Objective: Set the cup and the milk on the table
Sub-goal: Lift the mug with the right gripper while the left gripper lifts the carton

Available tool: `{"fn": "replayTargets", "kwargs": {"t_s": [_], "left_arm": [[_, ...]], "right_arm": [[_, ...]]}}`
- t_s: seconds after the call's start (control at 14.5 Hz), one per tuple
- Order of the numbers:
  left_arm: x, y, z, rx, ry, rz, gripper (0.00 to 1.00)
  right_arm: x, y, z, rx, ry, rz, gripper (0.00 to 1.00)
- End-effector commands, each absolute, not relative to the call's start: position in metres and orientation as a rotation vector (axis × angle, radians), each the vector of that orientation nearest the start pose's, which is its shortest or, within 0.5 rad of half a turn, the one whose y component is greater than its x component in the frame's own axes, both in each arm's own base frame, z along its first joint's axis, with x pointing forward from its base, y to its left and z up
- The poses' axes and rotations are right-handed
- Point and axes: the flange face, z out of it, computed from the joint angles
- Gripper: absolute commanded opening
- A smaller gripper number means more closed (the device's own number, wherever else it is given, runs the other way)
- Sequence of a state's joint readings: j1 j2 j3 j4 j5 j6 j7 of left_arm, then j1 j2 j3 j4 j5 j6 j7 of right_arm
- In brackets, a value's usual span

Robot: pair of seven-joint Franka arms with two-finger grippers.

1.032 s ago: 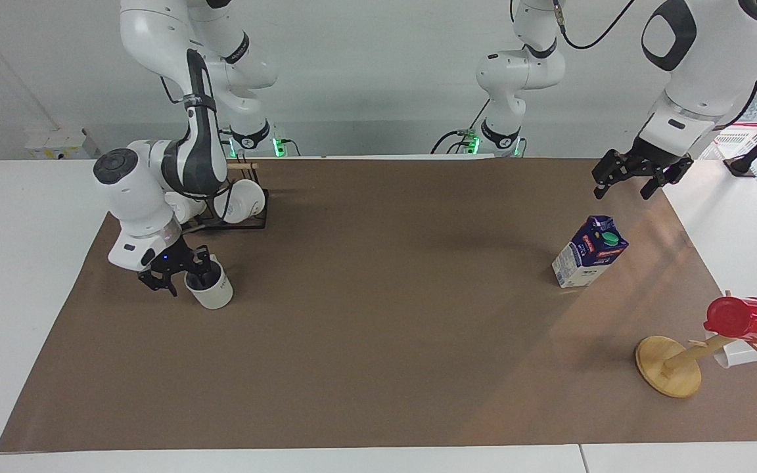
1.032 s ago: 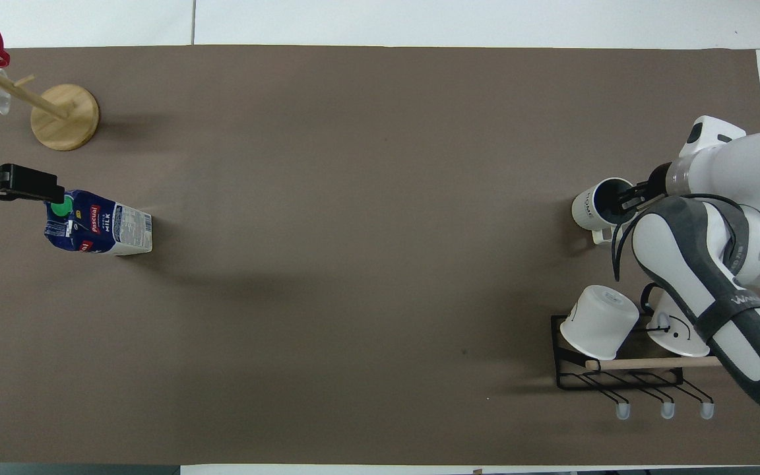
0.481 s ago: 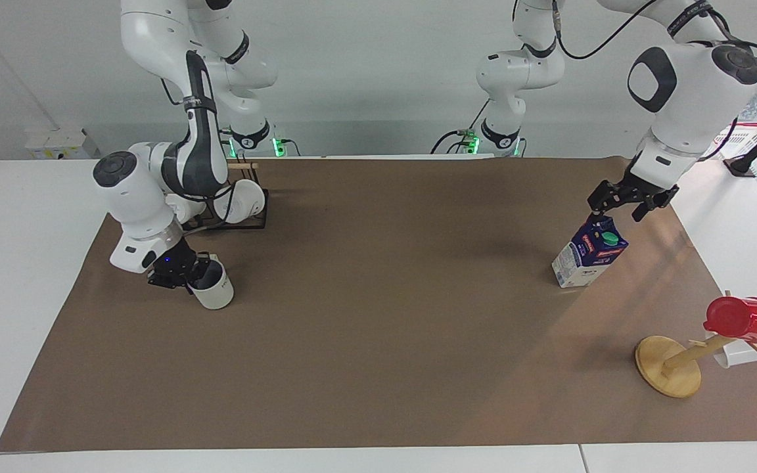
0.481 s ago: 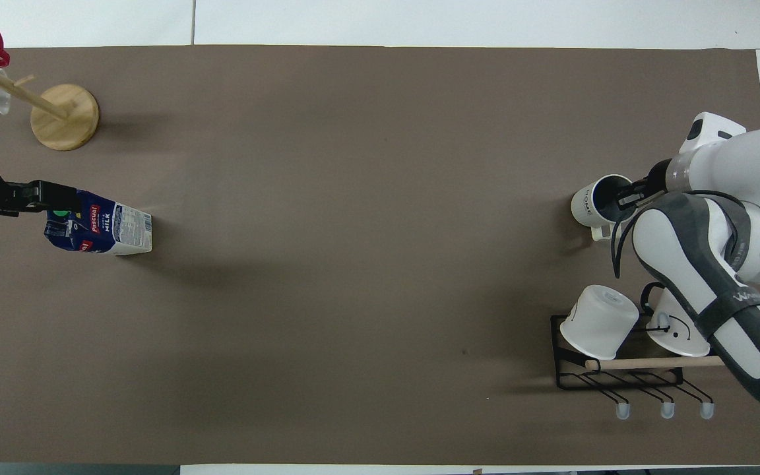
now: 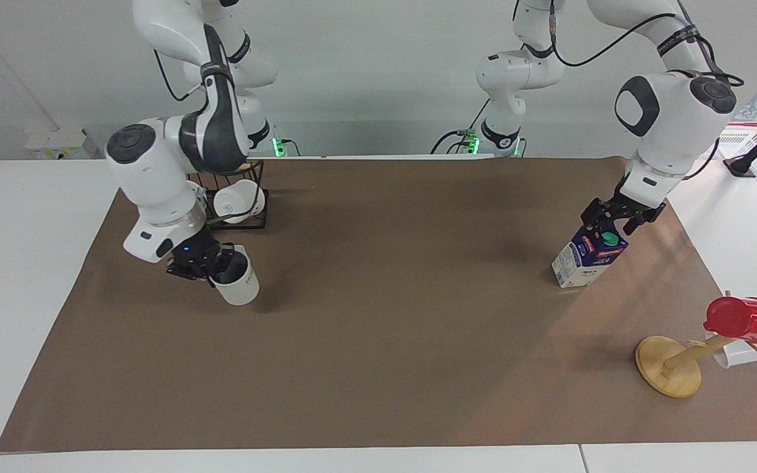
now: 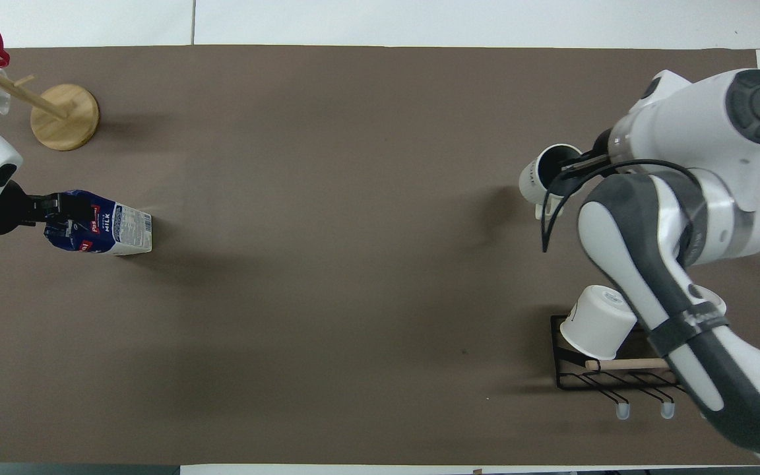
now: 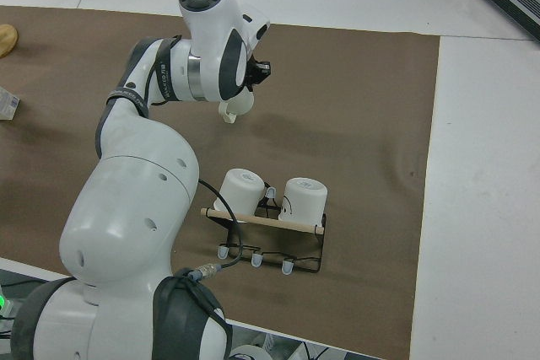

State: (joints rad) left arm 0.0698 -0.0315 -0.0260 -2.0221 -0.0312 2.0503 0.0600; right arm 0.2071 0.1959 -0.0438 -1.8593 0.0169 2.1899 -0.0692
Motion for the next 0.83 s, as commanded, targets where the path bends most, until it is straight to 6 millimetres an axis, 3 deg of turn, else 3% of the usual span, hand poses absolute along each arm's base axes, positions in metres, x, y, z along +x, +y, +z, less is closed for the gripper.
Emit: {"fn": "replayTargets", "kwargs": {"t_s": [0.0, 0.28, 0.55, 0.76], "left_arm": [[0.547, 0.025, 0.468, -3.155, -0.004, -0.122, 1.00], [0.550, 0.016, 0.464, -3.157, -0.044, -0.129, 1.00], [0.551, 0.014, 0.462, -3.156, -0.116, -0.136, 1.00], [0.552, 0.014, 0.460, -3.155, -0.136, -0.157, 1.00]], "right_arm": [[0.605, 0.168, 0.415, -3.112, -0.297, -0.238, 0.00], [0.586, 0.221, 0.410, -3.099, -0.239, -0.241, 0.00], [0.572, 0.267, 0.386, -3.121, -0.171, -0.238, 0.00], [0.560, 0.271, 0.369, -3.126, -0.184, -0.216, 0.00]]}}
